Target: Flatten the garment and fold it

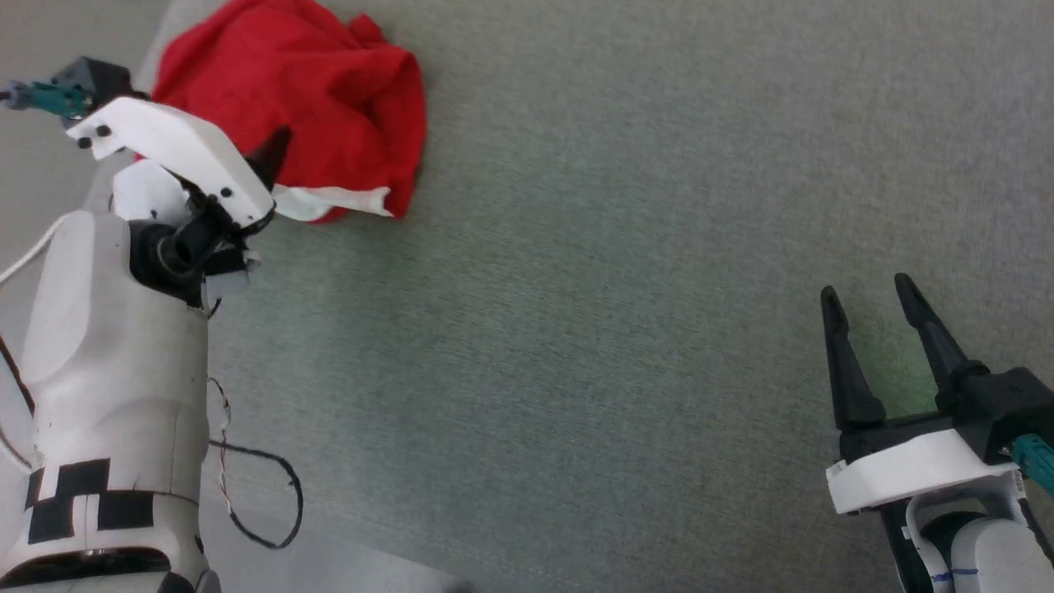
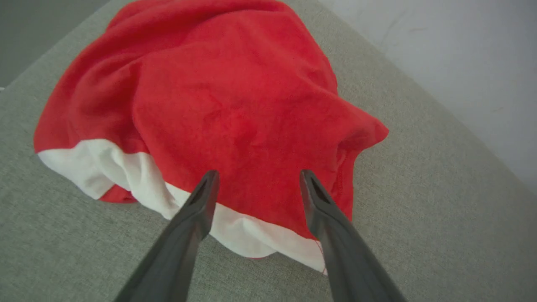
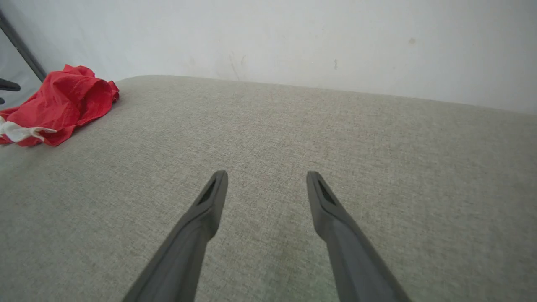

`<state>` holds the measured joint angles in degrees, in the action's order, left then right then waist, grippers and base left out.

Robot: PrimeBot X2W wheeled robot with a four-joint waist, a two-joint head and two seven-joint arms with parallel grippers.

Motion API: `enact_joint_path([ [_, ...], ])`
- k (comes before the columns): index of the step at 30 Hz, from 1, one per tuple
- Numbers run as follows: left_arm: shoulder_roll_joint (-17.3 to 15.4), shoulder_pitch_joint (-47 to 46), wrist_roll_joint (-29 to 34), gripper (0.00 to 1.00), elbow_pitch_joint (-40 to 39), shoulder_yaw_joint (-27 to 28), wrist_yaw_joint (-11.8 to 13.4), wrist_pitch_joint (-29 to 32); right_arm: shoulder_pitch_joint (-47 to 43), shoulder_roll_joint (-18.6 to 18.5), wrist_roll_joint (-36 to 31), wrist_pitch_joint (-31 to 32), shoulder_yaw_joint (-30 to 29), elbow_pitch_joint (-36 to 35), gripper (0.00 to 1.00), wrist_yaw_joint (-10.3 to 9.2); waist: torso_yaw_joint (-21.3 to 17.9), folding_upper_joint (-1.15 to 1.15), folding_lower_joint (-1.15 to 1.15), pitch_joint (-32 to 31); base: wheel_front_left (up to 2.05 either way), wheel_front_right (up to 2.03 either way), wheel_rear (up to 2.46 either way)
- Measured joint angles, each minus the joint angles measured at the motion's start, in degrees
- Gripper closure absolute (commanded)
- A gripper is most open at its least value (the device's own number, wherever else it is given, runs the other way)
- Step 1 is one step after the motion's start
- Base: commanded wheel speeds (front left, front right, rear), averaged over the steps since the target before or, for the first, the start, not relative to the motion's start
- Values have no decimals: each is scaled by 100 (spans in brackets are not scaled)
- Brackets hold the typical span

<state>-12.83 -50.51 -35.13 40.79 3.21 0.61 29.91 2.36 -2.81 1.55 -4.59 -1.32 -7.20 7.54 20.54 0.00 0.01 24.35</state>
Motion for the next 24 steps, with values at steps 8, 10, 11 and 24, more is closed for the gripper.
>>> enact_joint_path([
  [8, -37, -70, 80, 0, 62, -238, 487, 1103, 1, 1, -7, 11, -30, -103, 0, 0, -280, 0, -2, 511, 0, 0, 0],
  [10, -67, -100, 92, 0, -31, -248, 597, 1174, 3, 1, -7, 37, -30, -119, 0, 0, -321, 0, -2, 582, 0, 0, 0],
  [11, -91, -105, 105, 0, -78, -268, 614, 1210, 7, 1, -7, 46, -31, -119, 0, 0, -338, 0, -2, 609, 0, 0, 0],
  [24, -137, -100, 343, 100, -694, -9, 641, -925, 88, 1, 204, -126, 78, 300, 0, 0, -363, 0, -1, 281, 0, 0, 0],
])
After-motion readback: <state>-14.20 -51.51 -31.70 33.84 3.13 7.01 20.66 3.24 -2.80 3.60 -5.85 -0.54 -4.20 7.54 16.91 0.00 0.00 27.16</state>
